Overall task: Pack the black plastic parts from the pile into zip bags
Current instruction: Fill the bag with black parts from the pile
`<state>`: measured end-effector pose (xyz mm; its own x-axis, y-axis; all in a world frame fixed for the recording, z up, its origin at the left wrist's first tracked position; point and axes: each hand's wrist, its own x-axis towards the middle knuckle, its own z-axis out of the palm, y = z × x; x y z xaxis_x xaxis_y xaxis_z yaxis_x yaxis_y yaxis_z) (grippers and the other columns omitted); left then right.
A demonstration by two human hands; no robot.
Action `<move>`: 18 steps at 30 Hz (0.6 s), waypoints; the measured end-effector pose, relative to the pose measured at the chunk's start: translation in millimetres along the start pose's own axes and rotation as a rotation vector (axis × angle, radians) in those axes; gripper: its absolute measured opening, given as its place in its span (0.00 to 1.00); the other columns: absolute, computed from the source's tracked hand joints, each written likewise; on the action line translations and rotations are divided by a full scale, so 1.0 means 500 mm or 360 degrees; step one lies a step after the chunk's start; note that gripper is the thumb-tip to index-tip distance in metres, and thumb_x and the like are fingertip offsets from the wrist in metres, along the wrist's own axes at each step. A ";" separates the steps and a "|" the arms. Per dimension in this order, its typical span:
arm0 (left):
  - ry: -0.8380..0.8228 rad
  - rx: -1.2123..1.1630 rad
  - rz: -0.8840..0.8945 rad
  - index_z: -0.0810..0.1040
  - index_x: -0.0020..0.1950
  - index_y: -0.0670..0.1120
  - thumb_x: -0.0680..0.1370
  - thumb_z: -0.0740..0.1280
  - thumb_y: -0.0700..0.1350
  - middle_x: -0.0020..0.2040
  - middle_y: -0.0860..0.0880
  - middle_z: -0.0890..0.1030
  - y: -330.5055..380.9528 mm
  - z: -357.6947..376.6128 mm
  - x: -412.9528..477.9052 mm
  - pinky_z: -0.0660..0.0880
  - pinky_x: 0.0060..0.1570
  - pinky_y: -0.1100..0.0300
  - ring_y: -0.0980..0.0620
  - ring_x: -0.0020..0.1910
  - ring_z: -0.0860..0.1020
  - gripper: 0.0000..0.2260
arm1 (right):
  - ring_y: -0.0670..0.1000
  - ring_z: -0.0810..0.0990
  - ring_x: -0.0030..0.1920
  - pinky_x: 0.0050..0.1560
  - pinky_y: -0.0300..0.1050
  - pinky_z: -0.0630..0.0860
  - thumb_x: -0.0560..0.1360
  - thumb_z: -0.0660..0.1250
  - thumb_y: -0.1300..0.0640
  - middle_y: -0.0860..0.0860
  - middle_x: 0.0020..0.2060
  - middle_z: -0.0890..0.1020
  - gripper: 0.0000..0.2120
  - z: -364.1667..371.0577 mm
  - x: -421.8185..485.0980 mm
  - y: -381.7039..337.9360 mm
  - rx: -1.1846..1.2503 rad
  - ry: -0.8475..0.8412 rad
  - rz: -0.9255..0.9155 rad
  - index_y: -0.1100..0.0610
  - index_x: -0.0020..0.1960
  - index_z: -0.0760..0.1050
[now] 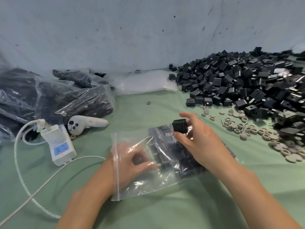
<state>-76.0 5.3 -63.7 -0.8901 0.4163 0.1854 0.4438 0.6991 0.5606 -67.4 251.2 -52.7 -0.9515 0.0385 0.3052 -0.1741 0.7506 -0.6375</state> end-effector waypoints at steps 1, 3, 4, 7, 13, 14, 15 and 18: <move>0.0021 -0.0001 -0.0100 0.80 0.36 0.57 0.69 0.69 0.68 0.35 0.58 0.80 -0.004 -0.009 -0.008 0.76 0.40 0.61 0.58 0.37 0.79 0.15 | 0.37 0.76 0.41 0.37 0.32 0.69 0.77 0.68 0.44 0.35 0.45 0.74 0.23 -0.002 -0.005 -0.002 0.0019 0.0013 0.0012 0.40 0.68 0.63; 0.0108 0.0101 -0.0281 0.81 0.40 0.56 0.73 0.67 0.67 0.39 0.57 0.81 -0.014 -0.029 -0.032 0.77 0.49 0.52 0.52 0.45 0.79 0.15 | 0.37 0.76 0.42 0.38 0.34 0.71 0.77 0.69 0.44 0.37 0.46 0.76 0.19 -0.008 -0.018 -0.005 0.0061 0.0049 -0.0002 0.41 0.64 0.66; 0.0183 0.0244 -0.0290 0.80 0.41 0.55 0.76 0.65 0.64 0.40 0.56 0.81 -0.018 -0.038 -0.043 0.74 0.51 0.51 0.50 0.46 0.78 0.15 | 0.36 0.76 0.44 0.39 0.34 0.72 0.77 0.68 0.44 0.38 0.47 0.77 0.18 -0.010 -0.025 -0.009 0.0074 0.0064 -0.0024 0.42 0.63 0.67; 0.0457 0.0450 -0.0311 0.79 0.45 0.52 0.82 0.62 0.52 0.41 0.53 0.80 -0.014 -0.055 -0.071 0.70 0.51 0.49 0.44 0.46 0.76 0.10 | 0.40 0.77 0.46 0.47 0.42 0.75 0.78 0.65 0.43 0.39 0.56 0.76 0.22 -0.014 -0.048 -0.023 0.0095 0.0091 -0.0088 0.43 0.70 0.66; 0.0915 -0.0291 -0.0430 0.76 0.51 0.57 0.81 0.62 0.53 0.38 0.57 0.80 0.058 -0.065 -0.102 0.74 0.42 0.55 0.56 0.39 0.77 0.05 | 0.39 0.76 0.50 0.44 0.32 0.69 0.76 0.68 0.43 0.36 0.49 0.78 0.21 -0.011 -0.071 -0.063 0.0283 0.0119 -0.0152 0.39 0.67 0.68; 0.0921 -0.0457 -0.0425 0.76 0.51 0.57 0.80 0.62 0.53 0.40 0.57 0.80 0.076 -0.064 -0.104 0.74 0.41 0.57 0.57 0.38 0.77 0.04 | 0.37 0.77 0.51 0.45 0.31 0.71 0.75 0.69 0.43 0.35 0.49 0.79 0.19 -0.010 -0.075 -0.072 0.0400 0.0101 -0.0134 0.37 0.64 0.68; 0.0895 -0.0593 -0.0401 0.77 0.51 0.57 0.80 0.63 0.53 0.41 0.57 0.81 0.094 -0.061 -0.105 0.75 0.41 0.59 0.57 0.39 0.78 0.04 | 0.35 0.77 0.51 0.46 0.30 0.71 0.74 0.70 0.43 0.35 0.49 0.81 0.18 -0.009 -0.078 -0.082 0.0523 0.0085 -0.0116 0.35 0.61 0.69; 0.0680 -0.0974 -0.0315 0.79 0.53 0.55 0.77 0.64 0.57 0.43 0.54 0.83 0.139 -0.044 -0.112 0.75 0.41 0.67 0.56 0.40 0.80 0.10 | 0.40 0.81 0.46 0.42 0.30 0.74 0.70 0.72 0.38 0.33 0.48 0.83 0.17 -0.003 -0.091 -0.114 0.0820 0.0057 -0.0075 0.35 0.55 0.70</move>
<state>2.3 17.8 -17.2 -0.9648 -0.0305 0.2612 0.2466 0.2397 0.9390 -13.9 207.5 -29.4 -0.9318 0.0420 0.3604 -0.3276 0.3299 -0.8854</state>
